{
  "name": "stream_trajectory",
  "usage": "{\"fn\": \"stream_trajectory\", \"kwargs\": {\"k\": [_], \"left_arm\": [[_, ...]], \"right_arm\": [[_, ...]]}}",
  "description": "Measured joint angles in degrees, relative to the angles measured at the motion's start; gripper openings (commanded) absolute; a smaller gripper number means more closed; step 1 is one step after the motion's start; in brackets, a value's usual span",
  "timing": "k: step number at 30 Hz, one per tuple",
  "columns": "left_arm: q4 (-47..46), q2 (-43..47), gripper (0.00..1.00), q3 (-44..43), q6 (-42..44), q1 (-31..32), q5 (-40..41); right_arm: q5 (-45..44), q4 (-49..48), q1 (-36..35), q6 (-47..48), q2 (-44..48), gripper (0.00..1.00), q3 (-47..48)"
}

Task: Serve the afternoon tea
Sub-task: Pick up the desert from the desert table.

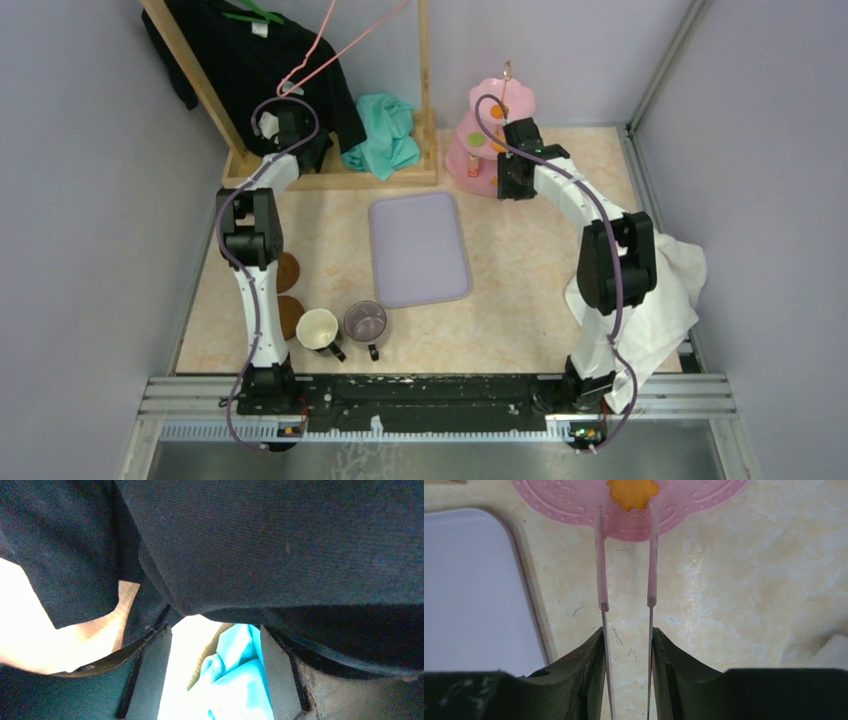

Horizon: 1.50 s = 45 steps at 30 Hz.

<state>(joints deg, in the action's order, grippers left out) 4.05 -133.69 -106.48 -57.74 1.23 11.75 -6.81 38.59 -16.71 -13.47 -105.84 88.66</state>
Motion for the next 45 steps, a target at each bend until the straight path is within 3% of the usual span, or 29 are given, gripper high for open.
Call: {"fn": "stream_trajectory", "kwargs": {"k": [35, 45], "left_arm": [[1.25, -0.59, 0.71, -1.62, 0.61, 0.02, 0.24], [1.57, -0.59, 0.71, -1.73, 0.79, 0.02, 0.66]], "right_arm": [[0.87, -3.41, 1.27, 0.46, -5.86, 0.37, 0.7], [1.14, -3.69, 1.53, 0.63, -7.58, 0.26, 0.7]]}}
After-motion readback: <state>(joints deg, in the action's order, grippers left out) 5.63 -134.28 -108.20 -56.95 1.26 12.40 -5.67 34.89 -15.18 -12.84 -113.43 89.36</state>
